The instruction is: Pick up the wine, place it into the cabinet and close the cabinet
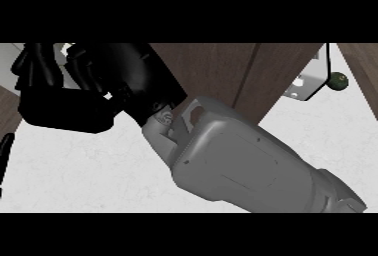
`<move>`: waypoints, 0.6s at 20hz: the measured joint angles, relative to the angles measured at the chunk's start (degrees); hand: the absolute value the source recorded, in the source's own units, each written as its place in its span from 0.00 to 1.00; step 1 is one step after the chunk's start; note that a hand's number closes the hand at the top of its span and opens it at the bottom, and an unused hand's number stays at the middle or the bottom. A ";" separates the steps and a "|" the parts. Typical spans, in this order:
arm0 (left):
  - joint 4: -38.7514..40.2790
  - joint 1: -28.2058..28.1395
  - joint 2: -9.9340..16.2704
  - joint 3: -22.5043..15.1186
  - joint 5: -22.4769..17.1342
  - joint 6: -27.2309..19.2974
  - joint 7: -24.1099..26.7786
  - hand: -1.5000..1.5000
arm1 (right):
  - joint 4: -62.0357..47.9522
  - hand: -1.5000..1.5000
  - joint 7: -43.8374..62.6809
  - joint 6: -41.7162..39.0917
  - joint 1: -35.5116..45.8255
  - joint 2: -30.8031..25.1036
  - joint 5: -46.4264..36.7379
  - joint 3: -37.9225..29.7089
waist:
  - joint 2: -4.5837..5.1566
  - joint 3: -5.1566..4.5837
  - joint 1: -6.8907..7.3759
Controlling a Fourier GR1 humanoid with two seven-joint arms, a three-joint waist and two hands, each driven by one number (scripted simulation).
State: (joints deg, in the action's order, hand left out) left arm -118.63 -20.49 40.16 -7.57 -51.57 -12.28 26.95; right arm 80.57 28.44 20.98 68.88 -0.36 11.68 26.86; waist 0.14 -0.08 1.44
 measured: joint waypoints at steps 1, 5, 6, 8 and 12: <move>-0.08 0.09 -0.47 -0.28 0.70 -0.29 -0.15 0.00 | -1.44 1.00 -0.90 -0.55 0.01 0.07 0.29 -0.63 | -0.02 0.02 -0.09; -1.50 1.21 -1.28 -0.32 1.91 -1.95 -2.06 0.00 | -8.38 1.00 -7.02 -3.95 0.54 0.19 1.38 -3.64 | -0.43 0.11 -0.07; -0.98 1.34 -1.47 -0.28 2.18 -1.43 -2.06 0.00 | -9.75 1.00 -8.37 -4.63 0.71 0.36 1.34 -4.07 | -0.64 0.14 -0.07; 0.55 2.97 -1.66 0.22 2.04 -1.00 -2.82 0.00 | -11.76 1.00 -10.55 -6.53 0.99 0.38 1.62 -4.78 | -0.95 0.06 -0.17; -0.03 2.75 -2.28 0.17 2.79 -1.11 -3.59 0.00 | -14.03 1.00 -13.34 -9.91 0.89 0.13 2.06 -6.21 | -1.48 -0.13 0.02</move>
State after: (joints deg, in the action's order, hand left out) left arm -118.66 -17.74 37.88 -7.40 -48.78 -13.40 23.35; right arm 66.53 15.10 11.07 69.77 -0.22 13.74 20.66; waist -1.34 -0.21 1.46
